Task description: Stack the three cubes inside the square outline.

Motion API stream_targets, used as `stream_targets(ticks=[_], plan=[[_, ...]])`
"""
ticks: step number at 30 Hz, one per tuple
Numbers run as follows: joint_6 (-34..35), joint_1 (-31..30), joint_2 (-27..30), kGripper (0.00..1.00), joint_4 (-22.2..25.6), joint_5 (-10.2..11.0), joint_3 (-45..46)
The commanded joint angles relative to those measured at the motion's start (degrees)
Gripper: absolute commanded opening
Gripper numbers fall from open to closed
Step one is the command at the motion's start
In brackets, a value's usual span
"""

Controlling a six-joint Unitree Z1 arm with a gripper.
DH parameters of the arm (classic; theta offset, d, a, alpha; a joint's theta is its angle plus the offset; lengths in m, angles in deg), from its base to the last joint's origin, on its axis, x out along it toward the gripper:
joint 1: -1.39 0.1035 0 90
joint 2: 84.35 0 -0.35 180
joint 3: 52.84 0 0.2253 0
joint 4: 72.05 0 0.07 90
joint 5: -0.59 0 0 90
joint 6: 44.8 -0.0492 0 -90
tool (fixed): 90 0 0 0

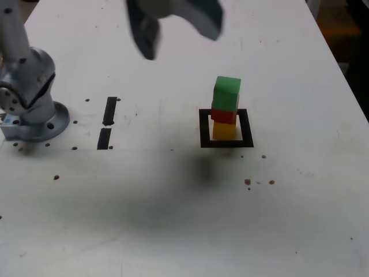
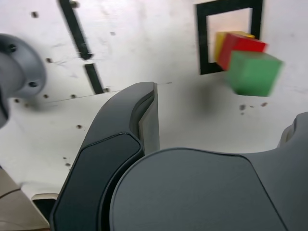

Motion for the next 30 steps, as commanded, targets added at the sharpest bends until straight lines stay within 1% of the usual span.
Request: stream_targets(ticks=[1,5,9,14,19,24,30], plan=[[-0.7,-0.1,-1.6,0.99,0.0,0.3,-4.9],[-3.3,0.0,-6.4,0.98,0.3,0.8,-7.0],[-5.2,0.2,-10.0,0.96,0.4,1.1,-7.6],[-5.7,0.3,-12.0,0.95,-0.2,1.4,-5.5],[-6.0,0.2,-13.5,0.93,-1.0,2.4,-4.4],[-7.3,0.3,-15.2,0.88,-2.7,2.3,-3.2],[-7.9,0.4,-15.1,0.81,-4.2,2.2,-1.8]])
